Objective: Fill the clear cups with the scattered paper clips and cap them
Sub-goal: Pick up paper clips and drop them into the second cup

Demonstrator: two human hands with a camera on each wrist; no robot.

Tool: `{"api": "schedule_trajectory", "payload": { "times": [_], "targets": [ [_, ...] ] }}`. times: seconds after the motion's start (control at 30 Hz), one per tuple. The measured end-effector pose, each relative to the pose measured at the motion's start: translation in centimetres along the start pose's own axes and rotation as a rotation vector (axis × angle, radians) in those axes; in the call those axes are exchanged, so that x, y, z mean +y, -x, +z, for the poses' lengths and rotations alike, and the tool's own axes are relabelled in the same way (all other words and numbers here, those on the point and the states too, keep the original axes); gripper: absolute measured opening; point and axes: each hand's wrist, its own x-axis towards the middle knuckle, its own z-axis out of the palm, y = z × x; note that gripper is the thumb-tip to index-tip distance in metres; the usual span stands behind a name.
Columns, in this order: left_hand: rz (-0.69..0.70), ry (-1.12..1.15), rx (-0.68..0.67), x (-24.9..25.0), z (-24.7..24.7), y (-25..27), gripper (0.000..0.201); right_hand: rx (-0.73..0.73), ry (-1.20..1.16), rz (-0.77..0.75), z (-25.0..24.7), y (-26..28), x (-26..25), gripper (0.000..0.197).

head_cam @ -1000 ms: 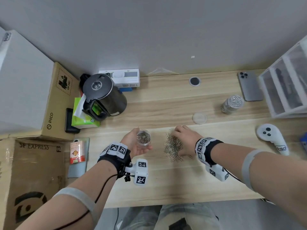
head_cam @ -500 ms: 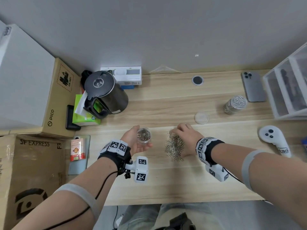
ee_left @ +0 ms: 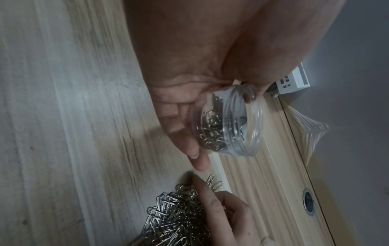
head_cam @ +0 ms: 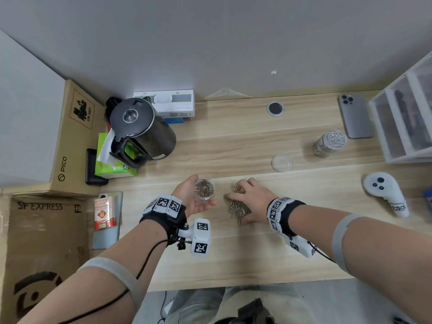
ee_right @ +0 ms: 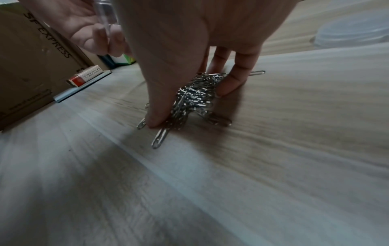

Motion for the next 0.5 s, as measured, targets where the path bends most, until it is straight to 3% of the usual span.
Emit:
{"api": "schedule_trajectory", "payload": {
  "times": [0.37,0.5],
  "targets": [
    [-0.005,-0.006,0.007,-0.29,-0.41,-0.67,0.041,0.042,-0.071,-0.072,-0.41,-0.66,-0.42,0.034],
    [-0.017,-0.021,0.016,-0.83,-0.48,-1.02,0.041,0.046,-0.167,-0.061,-0.14,-0.88,-0.19,0.025]
  ]
}}
